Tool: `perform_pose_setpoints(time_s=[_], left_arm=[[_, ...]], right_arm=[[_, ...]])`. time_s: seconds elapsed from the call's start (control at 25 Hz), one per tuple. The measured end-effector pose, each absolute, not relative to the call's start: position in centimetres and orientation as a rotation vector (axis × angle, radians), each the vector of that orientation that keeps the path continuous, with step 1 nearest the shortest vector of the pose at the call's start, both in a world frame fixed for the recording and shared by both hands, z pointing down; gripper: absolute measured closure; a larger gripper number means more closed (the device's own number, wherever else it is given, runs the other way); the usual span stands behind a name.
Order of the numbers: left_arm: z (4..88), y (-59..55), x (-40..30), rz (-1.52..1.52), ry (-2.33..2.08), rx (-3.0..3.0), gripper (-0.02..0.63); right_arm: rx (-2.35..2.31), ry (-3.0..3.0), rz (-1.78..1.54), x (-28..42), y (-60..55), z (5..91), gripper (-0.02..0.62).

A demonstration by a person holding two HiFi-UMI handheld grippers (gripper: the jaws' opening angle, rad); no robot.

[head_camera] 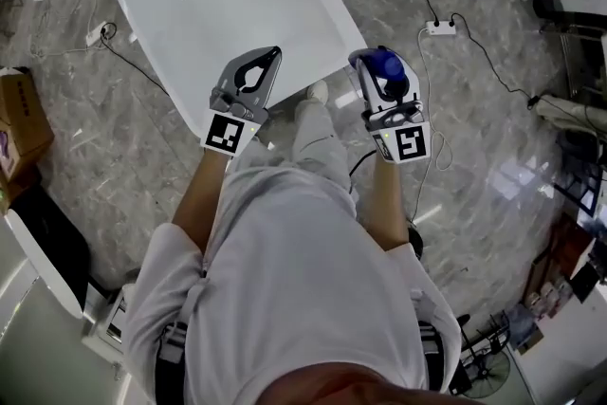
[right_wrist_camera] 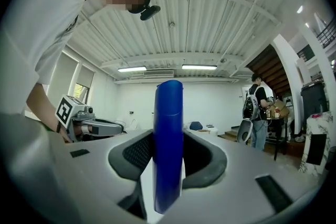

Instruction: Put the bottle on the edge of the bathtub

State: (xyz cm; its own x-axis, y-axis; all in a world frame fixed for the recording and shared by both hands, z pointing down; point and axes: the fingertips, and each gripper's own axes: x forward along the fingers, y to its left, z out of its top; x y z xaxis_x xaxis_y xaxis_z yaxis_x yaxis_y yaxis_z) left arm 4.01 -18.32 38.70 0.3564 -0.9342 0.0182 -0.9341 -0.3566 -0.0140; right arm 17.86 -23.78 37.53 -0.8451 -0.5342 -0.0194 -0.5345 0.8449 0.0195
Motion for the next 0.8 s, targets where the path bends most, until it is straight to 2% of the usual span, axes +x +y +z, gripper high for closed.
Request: perform_pose_setpoints(time_s=[0.32,0.8], left_arm=[[45.3,-24.5,2.8,-0.083,1.929,-2.561,0.607],[58.0,-30.2,0.0,-0.124,2.014,-2.566,0.607]], right_arm=[[-0.758,3.011,0.049,15.8,-33.1,45.0,0.442],[-0.719,3.009,0.037,11.8,-40.8,59.3,0.442]])
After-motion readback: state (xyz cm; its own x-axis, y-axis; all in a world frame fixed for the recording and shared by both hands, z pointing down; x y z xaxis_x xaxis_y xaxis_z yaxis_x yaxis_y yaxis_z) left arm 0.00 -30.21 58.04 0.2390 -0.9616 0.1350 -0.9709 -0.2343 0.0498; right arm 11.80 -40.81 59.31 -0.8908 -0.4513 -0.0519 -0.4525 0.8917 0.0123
